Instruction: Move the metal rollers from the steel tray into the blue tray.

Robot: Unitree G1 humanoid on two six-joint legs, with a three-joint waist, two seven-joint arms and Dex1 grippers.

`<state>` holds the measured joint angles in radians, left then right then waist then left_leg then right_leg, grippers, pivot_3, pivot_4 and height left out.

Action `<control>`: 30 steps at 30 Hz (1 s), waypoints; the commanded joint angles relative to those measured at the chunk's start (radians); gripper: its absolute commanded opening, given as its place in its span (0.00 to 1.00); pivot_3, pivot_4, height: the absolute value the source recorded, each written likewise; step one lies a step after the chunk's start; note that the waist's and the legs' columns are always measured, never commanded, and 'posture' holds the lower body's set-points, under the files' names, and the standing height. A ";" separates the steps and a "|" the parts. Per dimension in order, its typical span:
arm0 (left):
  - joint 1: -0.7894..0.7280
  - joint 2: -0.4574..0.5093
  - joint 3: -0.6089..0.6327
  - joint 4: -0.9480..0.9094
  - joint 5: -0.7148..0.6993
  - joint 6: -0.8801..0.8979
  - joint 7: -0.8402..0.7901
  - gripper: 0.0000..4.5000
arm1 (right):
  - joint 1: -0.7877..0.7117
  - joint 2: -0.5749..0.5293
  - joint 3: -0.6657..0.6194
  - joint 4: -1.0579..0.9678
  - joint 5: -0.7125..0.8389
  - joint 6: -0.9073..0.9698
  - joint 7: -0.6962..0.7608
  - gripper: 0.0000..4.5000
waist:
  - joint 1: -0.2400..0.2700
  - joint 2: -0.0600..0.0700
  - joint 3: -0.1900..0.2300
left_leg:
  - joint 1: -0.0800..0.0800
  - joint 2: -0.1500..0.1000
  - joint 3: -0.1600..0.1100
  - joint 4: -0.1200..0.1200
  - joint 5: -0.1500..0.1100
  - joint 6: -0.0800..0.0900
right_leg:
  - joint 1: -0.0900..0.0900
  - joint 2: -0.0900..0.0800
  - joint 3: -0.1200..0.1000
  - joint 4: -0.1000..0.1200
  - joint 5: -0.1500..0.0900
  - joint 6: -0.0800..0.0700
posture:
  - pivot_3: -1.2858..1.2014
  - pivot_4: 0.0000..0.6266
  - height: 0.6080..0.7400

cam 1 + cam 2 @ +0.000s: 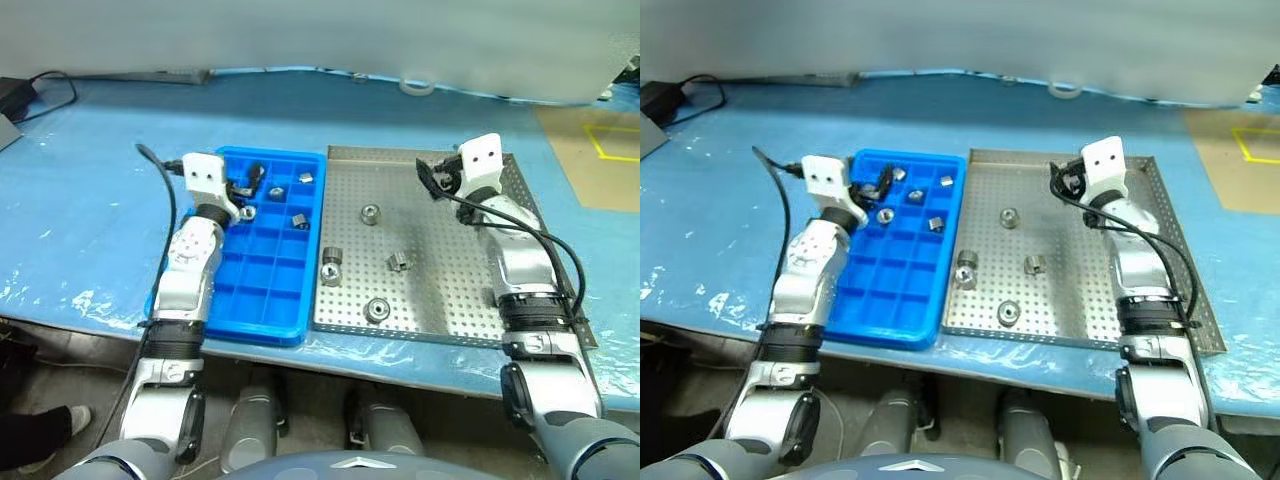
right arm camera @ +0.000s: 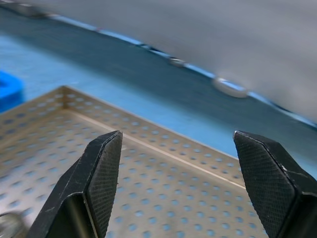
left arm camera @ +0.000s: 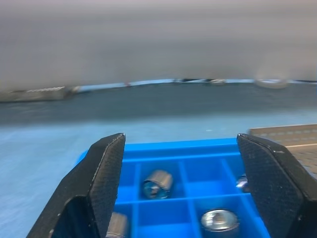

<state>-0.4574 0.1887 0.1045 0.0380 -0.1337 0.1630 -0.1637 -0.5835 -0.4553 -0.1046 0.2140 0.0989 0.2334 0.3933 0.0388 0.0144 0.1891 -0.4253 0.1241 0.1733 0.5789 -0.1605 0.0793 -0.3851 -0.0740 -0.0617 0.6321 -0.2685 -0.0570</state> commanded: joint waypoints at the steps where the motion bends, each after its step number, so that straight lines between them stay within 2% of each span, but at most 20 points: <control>1: 0.061 0.020 -0.001 -0.145 -0.020 0.039 -0.027 0.85 | 0.037 -0.016 -0.004 -0.097 0.054 0.027 0.076 0.83 | 0.004 0.000 0.000 | -0.001 0.000 0.000 0.000 0.000 0.000 | 0.000 0.000 -0.001 0.000 0.000 0.000 | 0.54 0.24 1.00; 6: 0.076 0.052 0.023 -0.192 -0.053 0.088 -0.060 0.85 | 0.078 0.029 0.001 -0.148 0.064 0.063 0.052 0.83 | 0.017 0.000 0.000 | -0.003 0.001 -0.001 0.002 0.001 0.000 | -0.001 0.000 -0.003 0.001 0.000 0.000 | 0.54 0.24 1.00; 14: 0.065 0.144 0.021 -0.139 -0.092 0.088 -0.202 0.85 | 0.093 0.102 0.029 -0.178 0.045 0.060 0.005 0.83 | 0.032 0.000 0.000 | -0.002 0.002 -0.001 0.001 0.000 -0.005 | -0.001 0.000 -0.003 0.001 0.001 -0.001 | 0.53 0.24 1.00; 17: 0.049 0.167 0.026 -0.098 -0.108 0.083 -0.246 0.85 | 0.107 0.104 0.038 -0.175 0.025 0.033 -0.008 0.83 | 0.032 0.000 0.000 | -0.002 0.002 -0.001 0.001 0.001 -0.003 | -0.001 0.000 -0.003 0.001 0.000 -0.001 | 0.52 0.24 1.00; 21: 0.027 0.210 0.014 -0.071 -0.164 0.092 -0.383 0.85 | 0.099 0.088 0.011 -0.136 0.020 0.015 -0.030 0.83 | 0.030 0.000 0.000 | -0.002 0.002 0.000 0.001 0.000 -0.004 | -0.001 0.000 -0.002 0.000 0.001 -0.001 | 0.50 0.24 1.00; 23: -0.010 0.222 0.011 -0.011 -0.148 0.072 -0.401 0.85 | 0.111 0.082 0.008 -0.129 0.021 0.012 -0.029 0.83 | 0.030 0.000 0.000 | -0.002 0.002 0.000 0.001 0.000 -0.005 | -0.001 0.000 -0.002 0.001 0.001 -0.001 | 0.49 0.24 1.00; 26: -0.044 0.189 -0.022 0.066 -0.105 0.017 -0.386 0.85 | 0.128 0.098 0.010 -0.101 -0.001 -0.004 -0.074 0.83 | 0.027 0.000 0.000 | -0.001 0.002 0.000 0.001 0.000 -0.005 | -0.001 0.000 -0.002 0.001 0.001 -0.001 | 0.47 0.24 1.00; 30: -0.093 0.118 -0.034 0.209 -0.079 -0.043 -0.349 0.85 | 0.113 0.172 -0.008 -0.081 -0.011 -0.008 -0.197 0.83 | 0.006 0.000 0.000 | 0.000 0.001 0.001 0.001 0.000 -0.005 | -0.001 0.000 -0.001 0.001 0.001 -0.001 | 0.46 0.24 1.00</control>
<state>-0.5244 0.3171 0.0775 0.2230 -0.2199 0.1555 -0.5293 -0.4537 -0.2930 -0.0858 0.1521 0.0938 0.2473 0.2449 0.0445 0.0142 0.1892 -0.4256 0.1256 0.1747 0.5795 -0.1603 0.0743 -0.3860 -0.0741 -0.0626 0.6332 -0.2679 -0.0578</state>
